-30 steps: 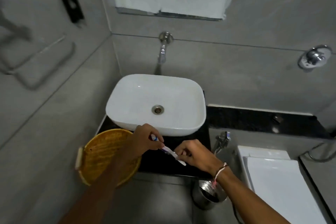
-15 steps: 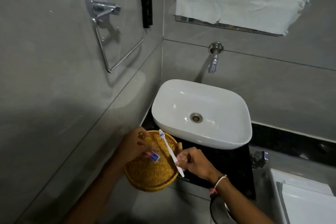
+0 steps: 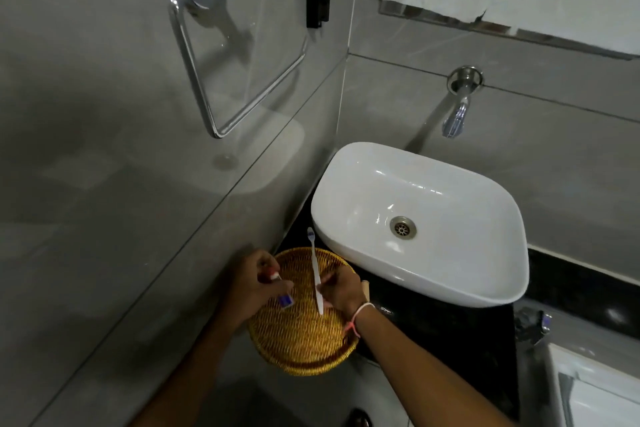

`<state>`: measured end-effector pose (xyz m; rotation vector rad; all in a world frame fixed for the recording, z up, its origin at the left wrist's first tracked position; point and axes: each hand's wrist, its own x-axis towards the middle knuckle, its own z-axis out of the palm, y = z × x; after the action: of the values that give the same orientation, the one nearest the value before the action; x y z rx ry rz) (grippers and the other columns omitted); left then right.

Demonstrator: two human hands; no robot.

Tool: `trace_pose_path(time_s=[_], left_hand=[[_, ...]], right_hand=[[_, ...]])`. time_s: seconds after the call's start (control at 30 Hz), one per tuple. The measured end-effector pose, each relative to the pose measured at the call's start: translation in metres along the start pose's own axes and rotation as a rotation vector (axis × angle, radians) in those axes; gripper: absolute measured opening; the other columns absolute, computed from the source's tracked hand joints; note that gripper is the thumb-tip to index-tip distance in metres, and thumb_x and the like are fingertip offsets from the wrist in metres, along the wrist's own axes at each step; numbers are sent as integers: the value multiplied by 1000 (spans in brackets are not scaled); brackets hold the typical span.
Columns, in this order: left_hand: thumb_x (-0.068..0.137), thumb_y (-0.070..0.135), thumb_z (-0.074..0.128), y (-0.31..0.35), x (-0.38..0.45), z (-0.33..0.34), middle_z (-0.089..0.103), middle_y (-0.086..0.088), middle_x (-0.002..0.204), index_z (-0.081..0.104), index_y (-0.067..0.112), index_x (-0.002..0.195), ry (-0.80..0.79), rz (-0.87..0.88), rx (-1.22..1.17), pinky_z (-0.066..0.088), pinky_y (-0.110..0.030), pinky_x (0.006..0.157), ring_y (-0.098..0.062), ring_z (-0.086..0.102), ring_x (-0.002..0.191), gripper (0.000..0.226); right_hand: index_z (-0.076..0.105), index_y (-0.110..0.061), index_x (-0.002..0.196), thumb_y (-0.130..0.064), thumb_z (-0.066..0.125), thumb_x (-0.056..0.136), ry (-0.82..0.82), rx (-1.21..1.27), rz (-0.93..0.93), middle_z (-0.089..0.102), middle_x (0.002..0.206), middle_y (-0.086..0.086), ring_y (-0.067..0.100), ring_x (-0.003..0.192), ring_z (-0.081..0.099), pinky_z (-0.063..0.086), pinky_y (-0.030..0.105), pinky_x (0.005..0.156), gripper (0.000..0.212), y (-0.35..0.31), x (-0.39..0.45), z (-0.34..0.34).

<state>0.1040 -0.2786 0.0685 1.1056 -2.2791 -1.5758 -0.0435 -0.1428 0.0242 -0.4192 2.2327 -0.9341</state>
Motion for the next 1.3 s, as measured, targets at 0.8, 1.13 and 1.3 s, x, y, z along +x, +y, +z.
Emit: trace_pose_path(time_s=[0.8,1.13,1.3], left_hand=[[92,9,65,-17,8,79,73,-16,102,66,4,103,325,30,405,62,-38,79,-29,71,95,12],[94,5,61,-24,5,88,73,-18,97,66,3,92,301,20,490,60,-37,70,-32,72,89,6],[95,6,59,-29,-2,92,72,-14,94,67,7,89,305,3,511,56,-32,65,-28,70,86,9]], right_hand=[[50,-12,124,-9,64,88,158,-625,-418,55,125,10,30,113,56,55,44,89,39,7,-49,-27],[62,-18,107,-18,72,81,283,-766,-553,62,108,3,23,95,58,49,32,80,28,28,-61,-28],[55,-15,124,-14,65,87,232,-771,-516,52,131,7,25,122,48,45,36,105,39,41,-63,-26]])
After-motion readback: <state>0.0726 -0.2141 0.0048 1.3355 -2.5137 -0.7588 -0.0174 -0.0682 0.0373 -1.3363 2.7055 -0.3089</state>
